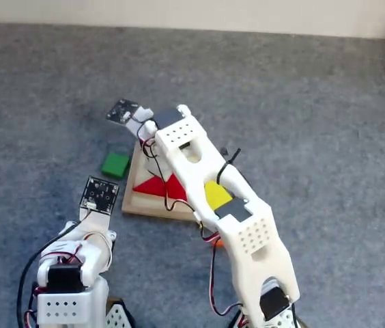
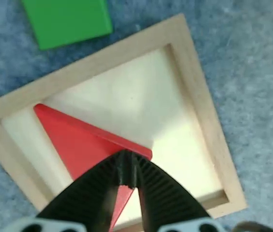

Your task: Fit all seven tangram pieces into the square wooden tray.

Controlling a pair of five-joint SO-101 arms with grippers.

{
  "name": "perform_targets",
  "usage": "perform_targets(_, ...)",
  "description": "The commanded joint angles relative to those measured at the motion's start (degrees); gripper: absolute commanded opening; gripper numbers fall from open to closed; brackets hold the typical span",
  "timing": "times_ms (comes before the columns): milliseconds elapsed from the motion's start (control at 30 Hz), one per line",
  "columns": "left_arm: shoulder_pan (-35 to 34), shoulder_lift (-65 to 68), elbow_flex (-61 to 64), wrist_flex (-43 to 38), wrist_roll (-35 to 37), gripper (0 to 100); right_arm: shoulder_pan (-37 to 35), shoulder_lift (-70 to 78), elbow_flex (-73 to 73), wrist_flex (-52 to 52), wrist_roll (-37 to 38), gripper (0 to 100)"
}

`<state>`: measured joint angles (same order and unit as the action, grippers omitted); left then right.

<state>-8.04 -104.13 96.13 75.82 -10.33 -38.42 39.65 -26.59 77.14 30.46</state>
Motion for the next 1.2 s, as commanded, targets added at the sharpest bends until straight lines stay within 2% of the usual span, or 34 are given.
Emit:
perform_targets(0, -0.7, -0.4, 1.0, 0.2, 0.2, 0, 0.5, -1.0, 4.3, 0.3, -0.2, 0.9)
perform_targets(300, -0.7, -0.4, 1.0, 0.2, 0.2, 0, -4.6, -1.4, 6.7, 7.7, -0.3, 0.8)
perform_targets(767, -0.7, -0.4, 1.0, 0.2, 0.2, 0, -6.5, -1.5, 6.3, 9.8, -0.7, 0.5)
perform_targets(867, -0.7, -0.4, 1.0, 0.2, 0.2, 0, -6.4, -2.1, 4.3, 12.0, -0.8, 0.5)
perform_targets(1167, -0.7, -0.4, 1.0, 0.2, 0.2, 0, -1.0, -12.6, 0.9, 12.4, -9.5, 0.5)
